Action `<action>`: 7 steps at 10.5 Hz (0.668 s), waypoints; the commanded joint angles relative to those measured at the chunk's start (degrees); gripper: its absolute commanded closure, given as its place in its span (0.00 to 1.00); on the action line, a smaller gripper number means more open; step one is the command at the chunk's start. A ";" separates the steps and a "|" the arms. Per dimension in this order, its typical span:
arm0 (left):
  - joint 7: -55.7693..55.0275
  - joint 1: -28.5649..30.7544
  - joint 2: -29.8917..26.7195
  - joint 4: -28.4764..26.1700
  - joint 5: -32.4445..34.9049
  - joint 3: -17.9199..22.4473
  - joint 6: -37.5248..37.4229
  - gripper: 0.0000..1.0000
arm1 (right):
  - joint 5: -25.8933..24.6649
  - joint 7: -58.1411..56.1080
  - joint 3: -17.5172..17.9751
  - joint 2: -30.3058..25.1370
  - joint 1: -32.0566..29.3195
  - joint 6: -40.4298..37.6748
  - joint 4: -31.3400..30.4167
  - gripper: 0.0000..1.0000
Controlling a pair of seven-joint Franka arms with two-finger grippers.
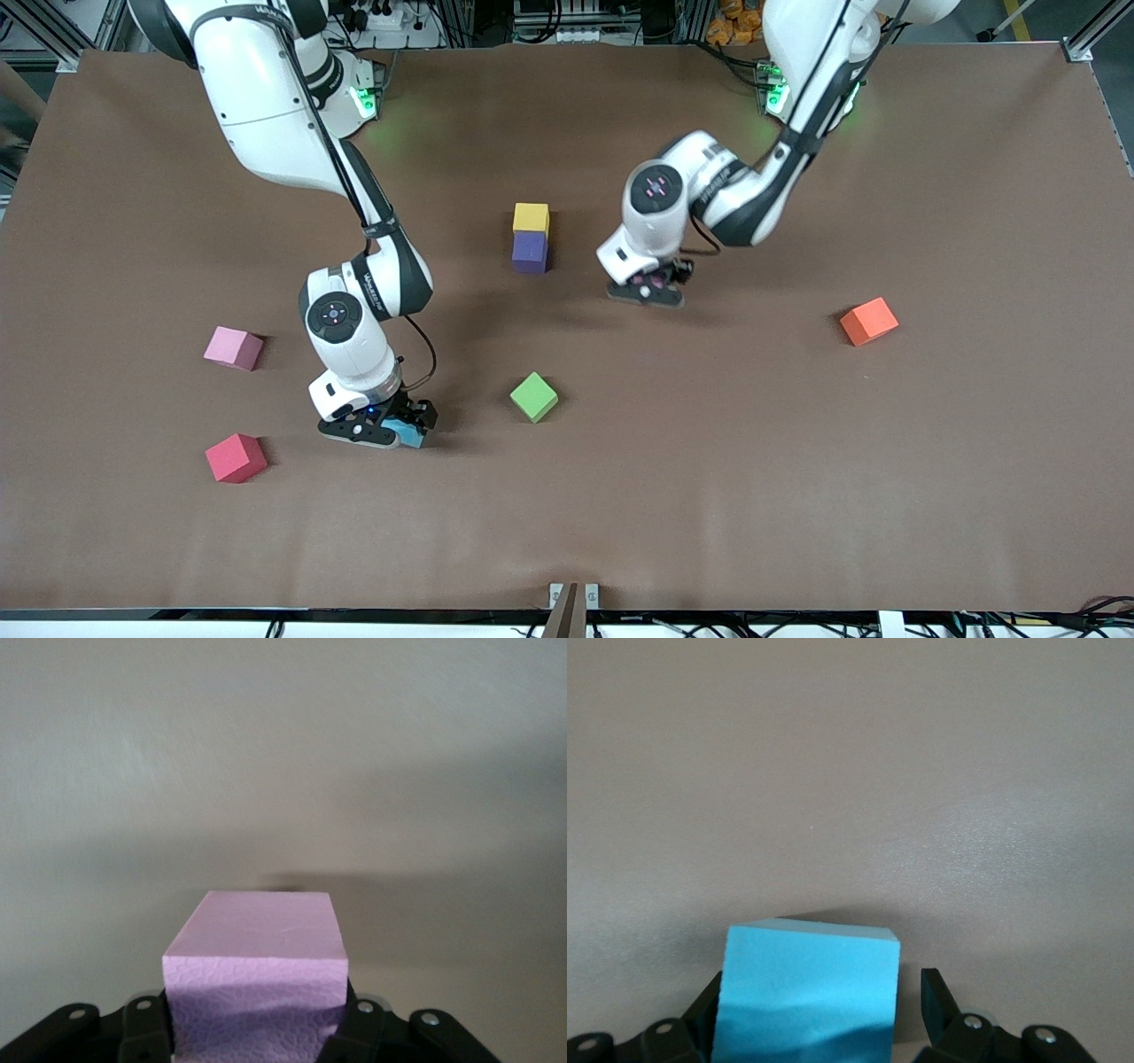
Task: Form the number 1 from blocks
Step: 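Grasp the lavender block with the left gripper while the right grasps cyan, then place the lavender block beyond yellow with the left gripper while the right carries cyan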
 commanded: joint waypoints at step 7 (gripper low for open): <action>-30.17 -7.04 1.87 2.88 -0.75 -16.46 -3.15 1.00 | 1.12 -4.92 0.12 -9.50 0.20 -22.48 -2.20 0.47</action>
